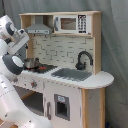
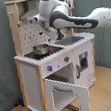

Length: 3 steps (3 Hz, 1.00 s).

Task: Play with the kitchen

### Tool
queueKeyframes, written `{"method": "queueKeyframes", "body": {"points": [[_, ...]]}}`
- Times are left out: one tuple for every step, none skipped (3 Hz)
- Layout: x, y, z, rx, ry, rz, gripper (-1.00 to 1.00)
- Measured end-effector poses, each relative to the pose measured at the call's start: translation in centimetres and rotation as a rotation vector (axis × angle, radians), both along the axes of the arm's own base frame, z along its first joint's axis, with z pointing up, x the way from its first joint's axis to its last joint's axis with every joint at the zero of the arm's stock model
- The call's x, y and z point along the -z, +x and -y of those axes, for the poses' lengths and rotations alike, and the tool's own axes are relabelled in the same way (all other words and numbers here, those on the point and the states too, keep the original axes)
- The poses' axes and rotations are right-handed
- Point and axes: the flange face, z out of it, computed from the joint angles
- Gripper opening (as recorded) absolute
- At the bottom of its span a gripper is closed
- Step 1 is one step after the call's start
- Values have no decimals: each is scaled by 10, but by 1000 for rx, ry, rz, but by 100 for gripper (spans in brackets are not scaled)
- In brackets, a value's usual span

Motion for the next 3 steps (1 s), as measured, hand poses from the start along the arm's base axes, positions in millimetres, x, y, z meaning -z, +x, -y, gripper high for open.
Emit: {"method": "queueKeyframes", "body": {"points": [[-3,-18,-10,-9,-83,49,100],[-6,-38,-22,-19,-165,99,100],[-6,-57,-33,-29,-245,150,100]]}}
